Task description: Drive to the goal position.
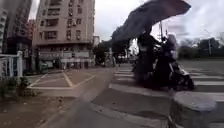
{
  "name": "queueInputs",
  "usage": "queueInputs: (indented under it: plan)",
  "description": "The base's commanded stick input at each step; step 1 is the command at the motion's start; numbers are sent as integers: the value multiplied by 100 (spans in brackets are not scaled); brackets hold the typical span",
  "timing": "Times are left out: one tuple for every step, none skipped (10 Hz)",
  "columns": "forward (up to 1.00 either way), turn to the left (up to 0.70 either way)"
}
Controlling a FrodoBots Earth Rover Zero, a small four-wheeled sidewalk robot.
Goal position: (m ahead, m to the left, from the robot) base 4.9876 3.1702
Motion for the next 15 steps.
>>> queueInputs:
  plan:
    - [70, 0]
    - [70, 0]
    - [70, 0]
    - [70, 0]
    - [70, 0]
    - [70, 0]
    - [70, 0]
    - [70, 0]
    - [70, 0]
    - [70, 0]
    - [70, 0]
    - [70, 0]
    - [70, 0]
    - [70, 0]
    - [70, 0]
